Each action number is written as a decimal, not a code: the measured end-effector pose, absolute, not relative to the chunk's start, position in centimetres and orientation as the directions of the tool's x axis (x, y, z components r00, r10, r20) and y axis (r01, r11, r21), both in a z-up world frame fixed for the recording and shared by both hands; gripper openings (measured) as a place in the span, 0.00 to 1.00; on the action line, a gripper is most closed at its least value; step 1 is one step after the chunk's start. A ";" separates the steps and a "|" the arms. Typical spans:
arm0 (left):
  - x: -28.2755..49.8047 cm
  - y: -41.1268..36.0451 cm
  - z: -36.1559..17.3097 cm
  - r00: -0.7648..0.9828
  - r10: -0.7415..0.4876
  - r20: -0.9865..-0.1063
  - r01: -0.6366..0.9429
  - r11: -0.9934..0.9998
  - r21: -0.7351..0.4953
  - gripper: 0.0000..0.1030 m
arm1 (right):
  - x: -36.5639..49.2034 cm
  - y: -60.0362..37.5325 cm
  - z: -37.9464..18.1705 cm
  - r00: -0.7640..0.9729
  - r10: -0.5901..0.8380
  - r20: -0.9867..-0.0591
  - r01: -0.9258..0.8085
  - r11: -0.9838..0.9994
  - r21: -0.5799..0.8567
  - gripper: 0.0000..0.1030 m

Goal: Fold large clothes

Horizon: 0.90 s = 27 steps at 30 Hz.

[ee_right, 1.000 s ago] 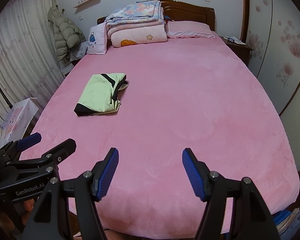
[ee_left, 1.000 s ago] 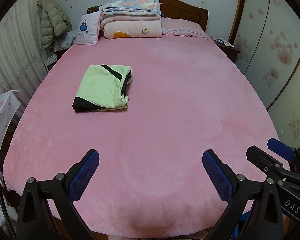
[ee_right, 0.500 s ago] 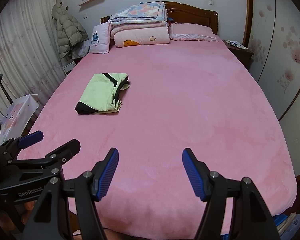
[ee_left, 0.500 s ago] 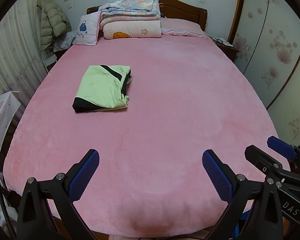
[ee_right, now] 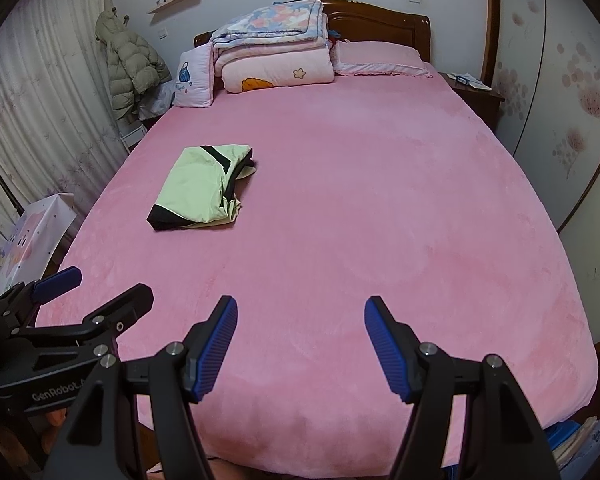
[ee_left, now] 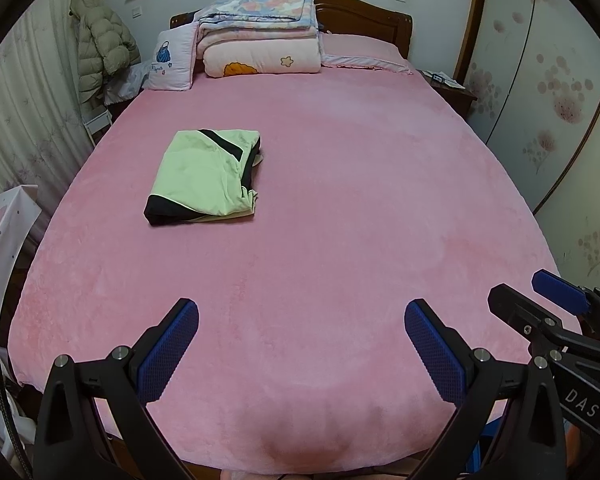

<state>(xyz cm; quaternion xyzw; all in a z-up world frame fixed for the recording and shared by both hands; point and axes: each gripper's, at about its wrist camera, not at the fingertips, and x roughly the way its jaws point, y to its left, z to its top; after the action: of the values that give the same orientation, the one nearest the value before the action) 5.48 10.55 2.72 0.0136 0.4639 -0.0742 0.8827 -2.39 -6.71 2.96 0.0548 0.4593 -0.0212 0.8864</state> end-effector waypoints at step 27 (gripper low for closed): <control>6.2 10.6 2.7 0.555 -0.120 -0.823 0.146 0.988 -0.045 0.99 | -1.7 -7.2 2.9 0.577 0.016 -0.817 0.084 0.993 0.079 0.64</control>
<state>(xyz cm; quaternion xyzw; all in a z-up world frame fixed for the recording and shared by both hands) 6.22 10.61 2.73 0.0141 0.4654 -0.0754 0.8818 -1.68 -7.21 2.91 0.0546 0.4597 -0.0193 0.8862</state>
